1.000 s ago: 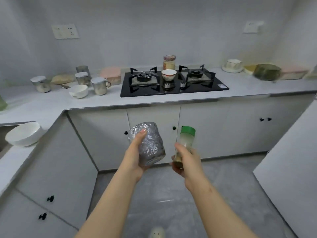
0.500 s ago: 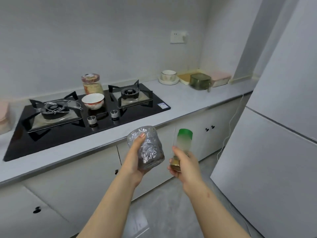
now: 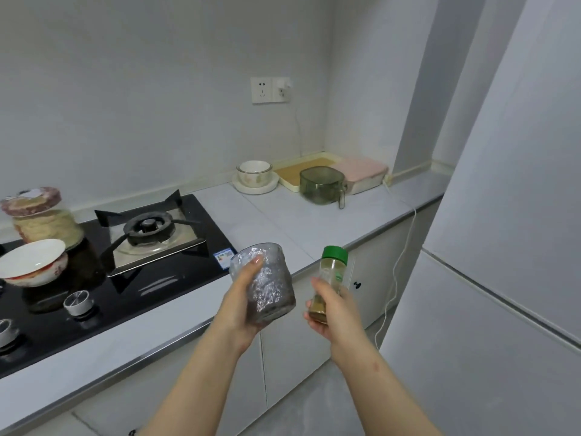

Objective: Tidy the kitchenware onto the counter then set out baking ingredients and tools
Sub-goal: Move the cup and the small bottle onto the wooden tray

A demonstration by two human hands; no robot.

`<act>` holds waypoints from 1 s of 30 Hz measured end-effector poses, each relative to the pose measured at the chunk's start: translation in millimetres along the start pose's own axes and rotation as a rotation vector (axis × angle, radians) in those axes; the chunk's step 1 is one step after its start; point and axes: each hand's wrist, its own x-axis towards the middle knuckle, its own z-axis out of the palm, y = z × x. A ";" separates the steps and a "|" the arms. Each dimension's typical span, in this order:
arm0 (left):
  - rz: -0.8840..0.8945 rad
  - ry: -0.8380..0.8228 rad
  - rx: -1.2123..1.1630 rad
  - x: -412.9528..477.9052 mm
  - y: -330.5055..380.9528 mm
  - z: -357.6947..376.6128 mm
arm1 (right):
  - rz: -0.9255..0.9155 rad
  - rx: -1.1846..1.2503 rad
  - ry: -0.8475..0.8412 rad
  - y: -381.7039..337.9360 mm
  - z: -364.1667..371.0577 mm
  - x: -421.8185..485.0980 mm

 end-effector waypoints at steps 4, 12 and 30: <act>0.026 0.005 -0.027 62.2 12.8 52.9 | -0.013 -0.020 -0.016 -49.6 -20.2 71.6; 0.050 0.056 -0.060 174.5 38.8 98.1 | 0.041 -0.036 -0.092 -104.1 -5.9 185.9; 0.178 0.000 -0.073 455.6 153.5 159.8 | -0.098 -0.017 -0.095 -239.1 71.9 451.7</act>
